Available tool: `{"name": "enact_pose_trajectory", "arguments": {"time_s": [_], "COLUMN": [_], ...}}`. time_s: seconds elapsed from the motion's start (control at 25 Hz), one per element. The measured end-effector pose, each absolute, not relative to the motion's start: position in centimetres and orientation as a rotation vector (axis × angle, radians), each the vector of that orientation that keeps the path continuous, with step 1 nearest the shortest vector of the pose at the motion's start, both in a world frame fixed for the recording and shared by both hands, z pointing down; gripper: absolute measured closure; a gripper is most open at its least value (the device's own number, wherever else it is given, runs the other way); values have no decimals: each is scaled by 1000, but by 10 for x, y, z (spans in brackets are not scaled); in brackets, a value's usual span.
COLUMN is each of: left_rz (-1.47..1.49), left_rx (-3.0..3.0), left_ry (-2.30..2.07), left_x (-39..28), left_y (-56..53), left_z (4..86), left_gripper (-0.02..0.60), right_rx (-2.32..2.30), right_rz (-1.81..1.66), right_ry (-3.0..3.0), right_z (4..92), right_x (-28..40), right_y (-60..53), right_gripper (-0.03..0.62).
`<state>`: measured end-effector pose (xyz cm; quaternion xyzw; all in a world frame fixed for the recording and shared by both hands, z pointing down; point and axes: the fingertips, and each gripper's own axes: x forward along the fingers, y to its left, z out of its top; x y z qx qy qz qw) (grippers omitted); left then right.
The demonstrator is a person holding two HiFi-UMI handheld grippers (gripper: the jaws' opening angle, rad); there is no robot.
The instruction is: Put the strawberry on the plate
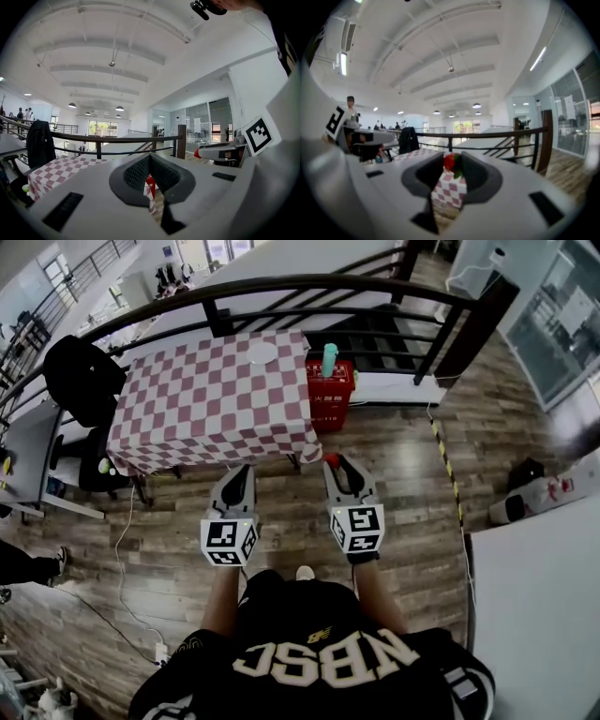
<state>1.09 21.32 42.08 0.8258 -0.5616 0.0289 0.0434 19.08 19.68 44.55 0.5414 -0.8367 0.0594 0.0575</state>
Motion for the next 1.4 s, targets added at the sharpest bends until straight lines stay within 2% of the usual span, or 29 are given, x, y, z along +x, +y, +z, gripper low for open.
{"name": "enact_pose_trajectory", "arguments": {"time_s": [0.48,0.76,1.0,1.4], "left_rz": [133,118,104,73], "left_rx": [2490,2497,2494,2443], "left_ry": [-1668,-1561,-1564,-1623], "left_x": [18,18,-11,-104], "left_y": [204,162,98,-24], "left_z": [448,472,477,475], "left_gripper": [572,572,572,572], "right_rx": [1554,1518,1478,1435], "right_rz": [210,216,230,211], "right_ry": [-2578,-2513,-2481,-2473], "right_z": [468,490,499,494], "right_x": [185,165,134,55], "right_y": [198,161,94,-29], "right_gripper": [468,468,468,468]}}
